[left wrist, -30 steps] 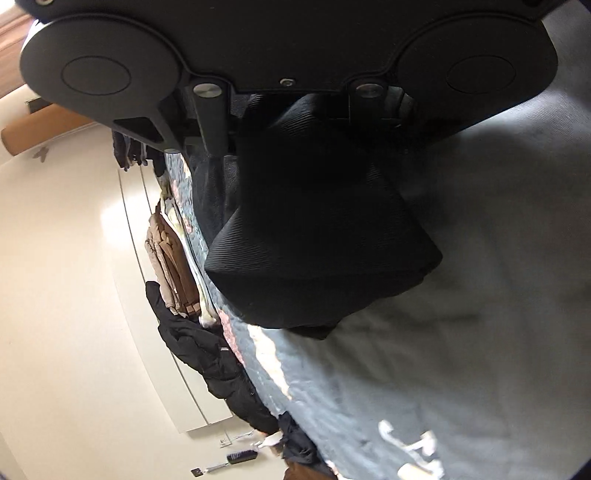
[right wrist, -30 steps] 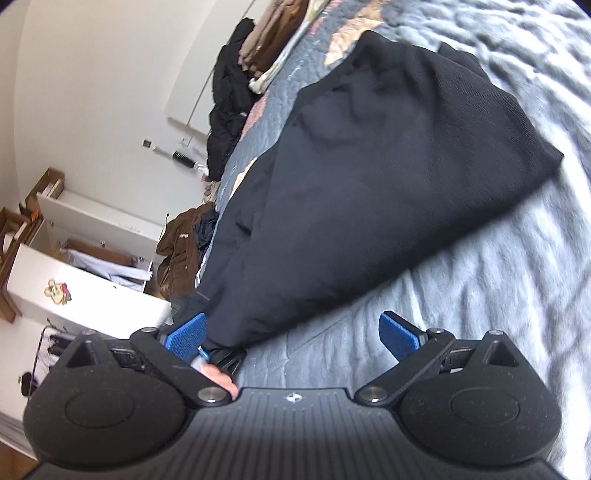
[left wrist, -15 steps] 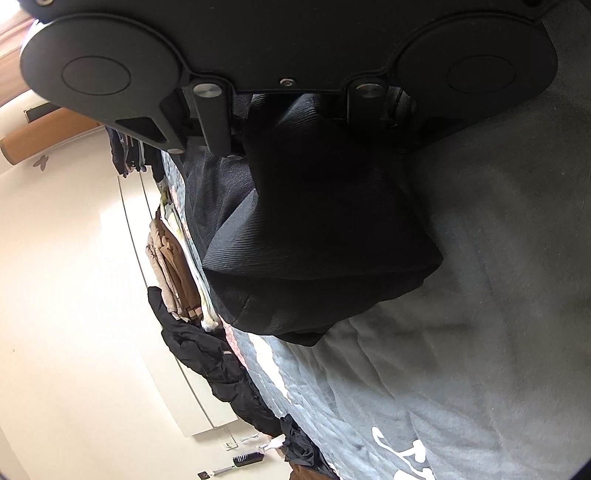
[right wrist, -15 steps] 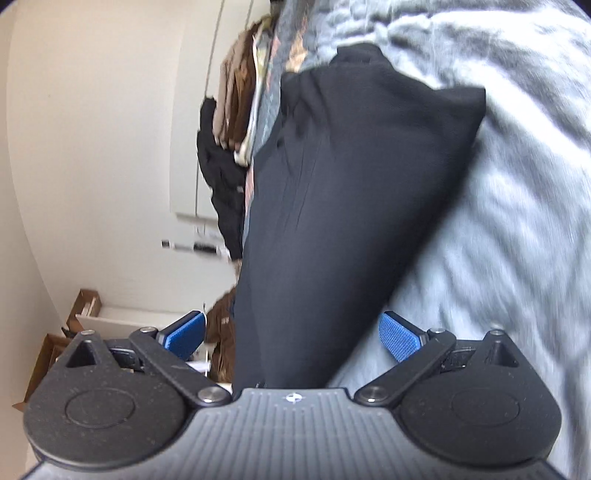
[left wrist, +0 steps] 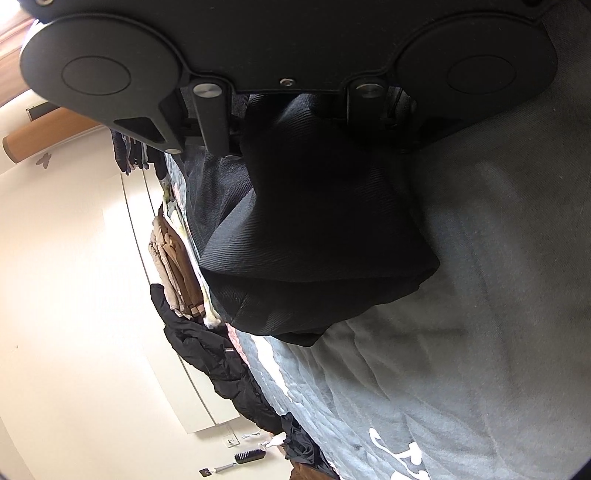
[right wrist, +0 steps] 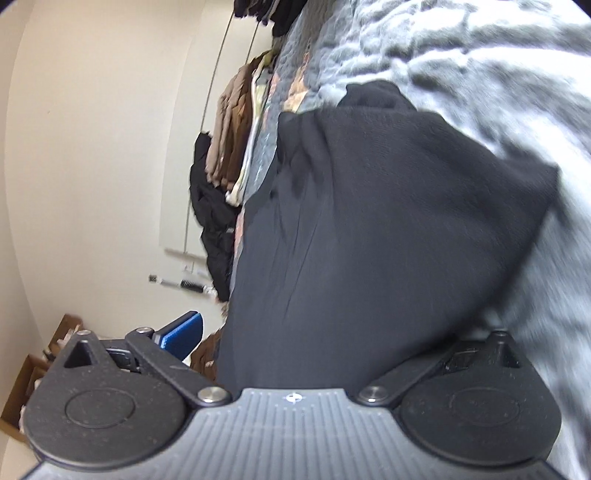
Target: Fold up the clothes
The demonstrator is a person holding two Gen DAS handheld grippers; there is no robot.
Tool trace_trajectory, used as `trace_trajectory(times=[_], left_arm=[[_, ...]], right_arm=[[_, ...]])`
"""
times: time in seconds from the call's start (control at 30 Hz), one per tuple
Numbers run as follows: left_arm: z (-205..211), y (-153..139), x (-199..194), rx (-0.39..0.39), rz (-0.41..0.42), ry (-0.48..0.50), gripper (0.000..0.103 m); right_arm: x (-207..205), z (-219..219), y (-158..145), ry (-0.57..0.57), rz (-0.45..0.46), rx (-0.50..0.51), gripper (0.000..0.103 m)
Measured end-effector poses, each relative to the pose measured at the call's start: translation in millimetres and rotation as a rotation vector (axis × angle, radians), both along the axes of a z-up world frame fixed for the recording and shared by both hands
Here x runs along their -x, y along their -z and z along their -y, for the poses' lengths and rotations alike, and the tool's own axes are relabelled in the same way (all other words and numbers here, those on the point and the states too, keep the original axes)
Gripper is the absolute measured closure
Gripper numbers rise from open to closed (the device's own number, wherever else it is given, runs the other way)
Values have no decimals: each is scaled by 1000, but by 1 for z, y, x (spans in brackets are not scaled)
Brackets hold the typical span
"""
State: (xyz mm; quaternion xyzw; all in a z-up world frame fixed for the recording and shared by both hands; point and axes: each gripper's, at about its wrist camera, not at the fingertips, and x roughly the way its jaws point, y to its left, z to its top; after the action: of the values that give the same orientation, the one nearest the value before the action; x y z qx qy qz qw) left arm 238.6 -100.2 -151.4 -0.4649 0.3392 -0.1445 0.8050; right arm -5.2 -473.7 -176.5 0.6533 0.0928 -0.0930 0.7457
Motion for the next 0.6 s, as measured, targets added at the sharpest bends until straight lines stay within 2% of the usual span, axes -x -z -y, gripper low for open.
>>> trace_trajectory(times=[0.07, 0.2, 0.37, 0.4, 0.43, 0.47, 0.53, 0.6], left_arm=[[2, -1, -4, -1, -5, -3, 78], [5, -5, -6, -14, -29, -18, 78], [10, -13, -5, -50, -44, -36, 82], [10, -15, -4, -57, -40, -37, 82], [11, -18, -3, -62, -38, -39, 83], [11, -19, -1, -66, -36, -42, 83], [11, -23, 3, -73, -34, -48, 84], [9, -24, 6, -69, -35, -52, 85]], right_arm=[[-7, 5, -1, 29, -21, 5, 0], [-25, 7, -11, 99, -151, 0, 0], [-33, 0, -17, 164, -257, 34, 2], [-32, -1, -18, 167, -283, 47, 15], [-32, -1, -19, 170, -309, 60, 45], [-31, -2, -20, 173, -333, 72, 56], [-25, -2, -15, 184, -301, 56, 72], [-24, -2, -18, 198, -283, 40, 77]])
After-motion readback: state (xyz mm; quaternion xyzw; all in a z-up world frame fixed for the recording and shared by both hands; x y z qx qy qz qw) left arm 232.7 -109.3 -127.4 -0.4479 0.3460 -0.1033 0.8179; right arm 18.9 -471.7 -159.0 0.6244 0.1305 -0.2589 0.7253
